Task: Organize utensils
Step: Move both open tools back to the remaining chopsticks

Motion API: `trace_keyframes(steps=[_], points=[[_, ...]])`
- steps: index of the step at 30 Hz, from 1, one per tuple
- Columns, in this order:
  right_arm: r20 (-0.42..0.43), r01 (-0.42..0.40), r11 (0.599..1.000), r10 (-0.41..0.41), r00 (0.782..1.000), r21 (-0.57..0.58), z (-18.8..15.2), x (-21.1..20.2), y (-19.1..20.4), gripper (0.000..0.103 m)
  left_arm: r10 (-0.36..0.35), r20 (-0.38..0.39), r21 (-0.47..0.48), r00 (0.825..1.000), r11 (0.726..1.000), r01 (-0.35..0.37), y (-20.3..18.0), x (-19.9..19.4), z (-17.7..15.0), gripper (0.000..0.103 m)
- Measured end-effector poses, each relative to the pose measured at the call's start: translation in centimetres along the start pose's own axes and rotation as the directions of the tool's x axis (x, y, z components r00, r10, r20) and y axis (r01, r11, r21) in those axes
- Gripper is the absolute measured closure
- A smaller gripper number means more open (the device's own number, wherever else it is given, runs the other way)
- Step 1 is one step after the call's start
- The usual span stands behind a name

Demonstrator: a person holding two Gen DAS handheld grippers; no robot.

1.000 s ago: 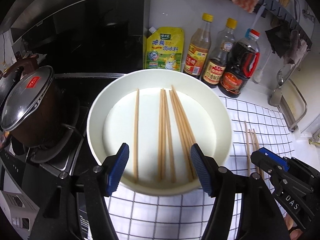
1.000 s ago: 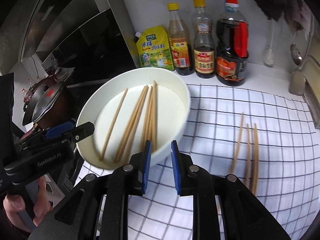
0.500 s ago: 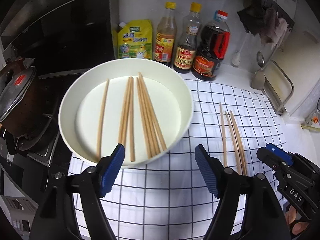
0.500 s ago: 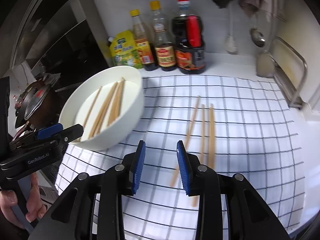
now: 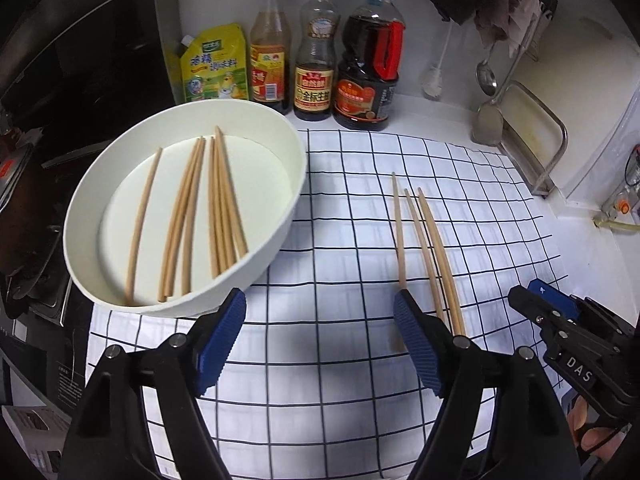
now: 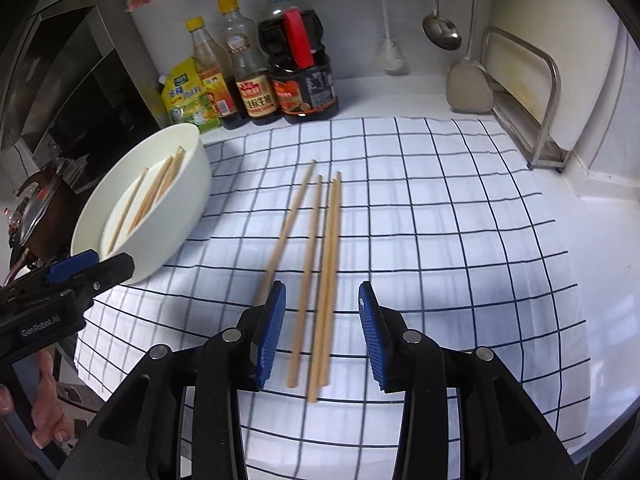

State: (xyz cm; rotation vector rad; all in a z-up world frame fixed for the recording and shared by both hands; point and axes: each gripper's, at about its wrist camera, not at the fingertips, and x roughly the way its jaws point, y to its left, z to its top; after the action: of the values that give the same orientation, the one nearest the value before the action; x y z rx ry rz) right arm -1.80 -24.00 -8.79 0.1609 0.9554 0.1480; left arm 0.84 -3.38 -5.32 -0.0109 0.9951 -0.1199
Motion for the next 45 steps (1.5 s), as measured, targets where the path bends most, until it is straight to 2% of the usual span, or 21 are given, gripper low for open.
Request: trace_keyframes(steps=[9, 22, 45], points=[[-0.042, 0.007, 1.000, -0.007, 0.999, -0.001, -0.4, 3.8, -2.3, 0.065, -0.003, -0.025, 0.013, 1.000, 1.000, 0.003, -2.2, 3.0, -0.1, 0.027], [-0.060, -0.015, 1.000, 0.013, 0.998, -0.021, -0.4, 8.0, -2.4, 0.065, 0.009, -0.067, 0.019, 0.998, 1.000, -0.008, -3.5, 7.2, -0.8, 0.026], [-0.086, 0.025, 0.992, -0.036, 0.996, -0.123, -0.8, 8.8, -1.0, 0.065, 0.018, -0.074, -0.001, 0.997, 1.000, -0.018, -3.4, 8.2, -1.0, 0.026]])
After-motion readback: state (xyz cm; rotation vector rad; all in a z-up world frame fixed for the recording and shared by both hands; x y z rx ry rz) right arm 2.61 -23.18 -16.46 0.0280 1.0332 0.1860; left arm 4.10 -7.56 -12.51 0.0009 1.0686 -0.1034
